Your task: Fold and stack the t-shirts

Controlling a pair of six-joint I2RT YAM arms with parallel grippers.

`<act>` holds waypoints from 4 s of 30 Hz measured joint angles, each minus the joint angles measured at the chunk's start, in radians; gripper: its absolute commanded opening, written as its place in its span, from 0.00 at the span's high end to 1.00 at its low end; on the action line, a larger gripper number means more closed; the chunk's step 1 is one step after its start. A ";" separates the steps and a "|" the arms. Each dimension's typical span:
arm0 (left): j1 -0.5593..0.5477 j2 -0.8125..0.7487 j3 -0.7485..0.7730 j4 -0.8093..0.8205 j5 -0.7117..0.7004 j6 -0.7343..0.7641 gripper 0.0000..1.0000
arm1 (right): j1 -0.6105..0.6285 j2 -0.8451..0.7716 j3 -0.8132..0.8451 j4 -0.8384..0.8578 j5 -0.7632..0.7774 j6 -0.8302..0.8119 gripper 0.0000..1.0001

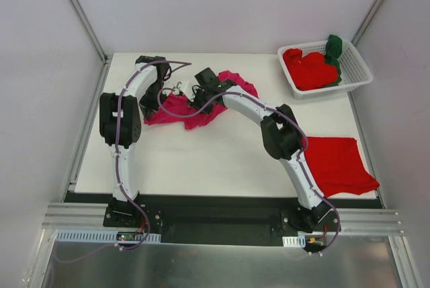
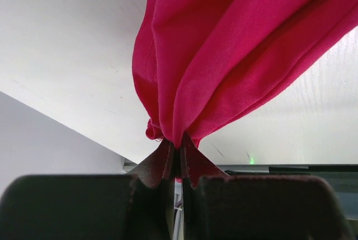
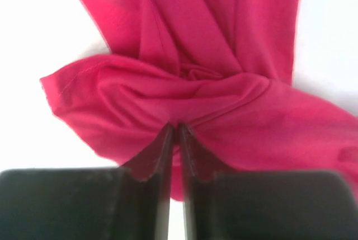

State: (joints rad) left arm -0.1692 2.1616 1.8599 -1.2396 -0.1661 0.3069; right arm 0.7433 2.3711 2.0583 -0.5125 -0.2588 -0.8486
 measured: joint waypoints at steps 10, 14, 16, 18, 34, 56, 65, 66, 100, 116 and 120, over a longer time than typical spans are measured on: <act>0.000 0.000 0.000 0.000 0.000 0.003 1.00 | -0.013 -0.019 -0.002 -0.023 0.076 -0.015 0.99; 0.000 0.000 0.000 0.000 -0.002 0.003 1.00 | -0.044 -0.118 -0.036 -0.073 0.126 -0.037 0.99; 0.000 0.000 0.004 0.000 -0.004 0.004 1.00 | -0.067 -0.211 -0.085 -0.101 0.144 -0.055 0.99; 0.000 0.000 0.015 0.000 -0.008 0.004 1.00 | -0.092 -0.327 -0.156 -0.134 0.157 -0.077 0.99; -0.009 0.019 0.101 -0.008 0.010 0.002 1.00 | -0.012 -0.679 -0.613 -0.525 -0.002 -0.121 0.98; 0.000 0.019 0.101 -0.003 -0.064 0.027 1.00 | -0.131 -0.496 -0.354 -0.368 -0.044 -0.150 0.04; 0.000 0.007 0.088 -0.003 -0.072 0.039 0.45 | -0.053 -0.353 -0.405 -0.134 0.037 -0.130 0.04; 0.000 0.005 0.088 -0.003 -0.074 0.045 0.28 | -0.042 -0.335 -0.404 -0.129 0.040 -0.125 0.04; 0.008 0.356 0.471 0.317 0.281 0.272 0.37 | -0.015 -0.422 -0.260 -0.222 0.140 -0.123 0.03; 0.012 0.332 0.431 0.368 0.264 0.313 0.44 | 0.001 -0.323 -0.182 -0.263 0.163 -0.132 0.04; 0.012 0.318 0.431 0.377 0.268 0.318 0.43 | 0.010 -0.307 -0.171 -0.263 0.172 -0.143 0.04</act>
State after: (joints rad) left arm -0.1574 2.4794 2.2913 -0.8631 0.1020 0.6250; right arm 0.7528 2.0644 1.8877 -0.7753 -0.0864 -0.9920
